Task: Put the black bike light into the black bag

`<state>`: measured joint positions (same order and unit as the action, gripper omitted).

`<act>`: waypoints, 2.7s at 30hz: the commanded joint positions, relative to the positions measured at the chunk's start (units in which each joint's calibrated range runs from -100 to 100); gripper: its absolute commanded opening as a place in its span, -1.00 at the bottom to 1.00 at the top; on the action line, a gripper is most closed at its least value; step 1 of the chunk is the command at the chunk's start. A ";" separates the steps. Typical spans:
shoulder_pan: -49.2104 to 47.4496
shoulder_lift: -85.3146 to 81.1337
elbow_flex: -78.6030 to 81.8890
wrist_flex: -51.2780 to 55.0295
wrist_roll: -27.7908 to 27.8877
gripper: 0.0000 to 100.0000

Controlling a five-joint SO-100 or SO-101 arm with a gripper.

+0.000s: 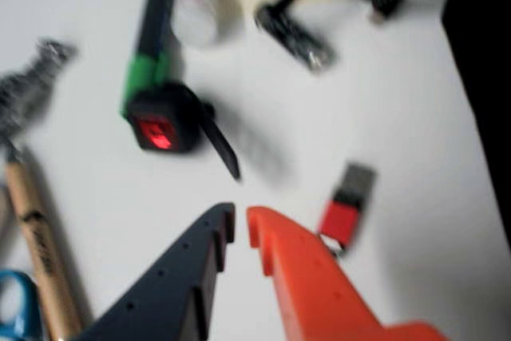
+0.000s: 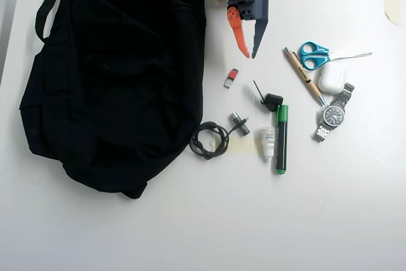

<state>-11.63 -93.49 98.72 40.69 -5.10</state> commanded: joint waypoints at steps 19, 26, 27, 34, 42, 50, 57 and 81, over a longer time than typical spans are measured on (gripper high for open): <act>-5.20 0.71 -8.60 -6.41 0.38 -0.68; -5.49 8.10 -14.17 -5.89 0.44 -0.68; -5.49 11.09 -15.97 -5.89 0.44 -0.68; -5.12 34.82 -32.23 -5.12 1.17 -0.68; -1.83 62.87 -48.50 -5.63 2.48 -0.65; -1.16 74.41 -52.00 -8.22 2.48 -0.35; 0.64 79.39 -60.09 -6.58 5.79 -0.45; -3.40 82.54 -67.81 -5.29 18.79 -0.65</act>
<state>-14.79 -10.68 33.45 38.30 13.11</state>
